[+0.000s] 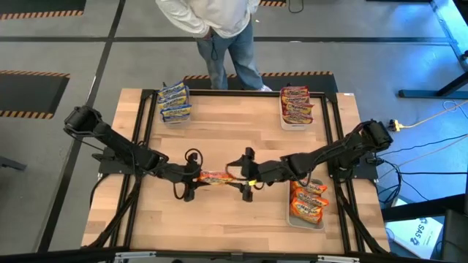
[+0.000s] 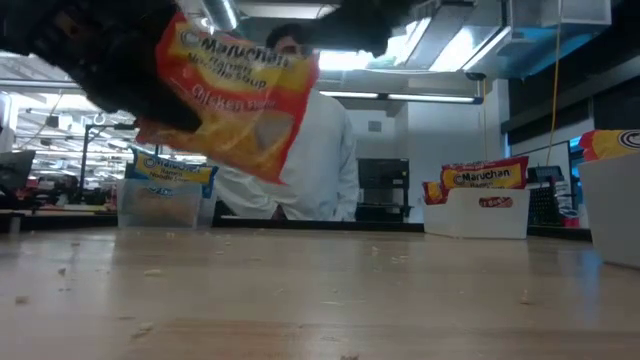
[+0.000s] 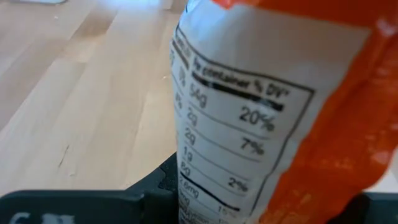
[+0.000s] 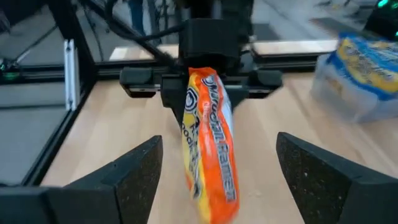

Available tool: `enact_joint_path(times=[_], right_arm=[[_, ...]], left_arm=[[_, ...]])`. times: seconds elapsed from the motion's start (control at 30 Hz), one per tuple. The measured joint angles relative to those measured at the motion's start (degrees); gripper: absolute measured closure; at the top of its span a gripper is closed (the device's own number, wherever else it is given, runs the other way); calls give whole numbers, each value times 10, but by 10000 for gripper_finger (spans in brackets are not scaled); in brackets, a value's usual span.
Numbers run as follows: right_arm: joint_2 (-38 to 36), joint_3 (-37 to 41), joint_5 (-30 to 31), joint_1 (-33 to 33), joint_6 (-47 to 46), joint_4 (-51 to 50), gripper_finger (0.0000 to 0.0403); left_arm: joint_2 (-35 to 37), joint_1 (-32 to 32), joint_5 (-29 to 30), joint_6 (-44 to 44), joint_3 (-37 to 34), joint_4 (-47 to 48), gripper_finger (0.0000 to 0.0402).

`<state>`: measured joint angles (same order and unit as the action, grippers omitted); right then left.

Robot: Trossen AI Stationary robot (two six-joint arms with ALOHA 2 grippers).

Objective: Sort Maruchan noodles
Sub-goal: Put the orange noodle pack into the gray bin

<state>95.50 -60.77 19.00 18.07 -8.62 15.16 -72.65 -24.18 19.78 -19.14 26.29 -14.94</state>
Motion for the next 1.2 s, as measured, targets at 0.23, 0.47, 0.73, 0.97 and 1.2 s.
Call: enact_joint_path(times=[0.23, 0.47, 0.73, 0.97, 1.2], right_arm=[[59, -151, -51, -24, -16, -211, 107], [105, -255, -84, -23, -30, -328, 107], [143, -259, -127, -36, -63, -343, 107], [165, -258, -142, -35, -64, -348, 141], [164, -262, -140, -35, -53, -348, 292]], left_arm=[[-42, 1, -9, 31, 79, 60, 280], [-58, 3, -4, 33, 117, 100, 279], [-58, 3, -4, 32, 122, 104, 279], [-58, 6, 2, 32, 122, 102, 279], [-58, 6, -2, 34, 122, 102, 267]])
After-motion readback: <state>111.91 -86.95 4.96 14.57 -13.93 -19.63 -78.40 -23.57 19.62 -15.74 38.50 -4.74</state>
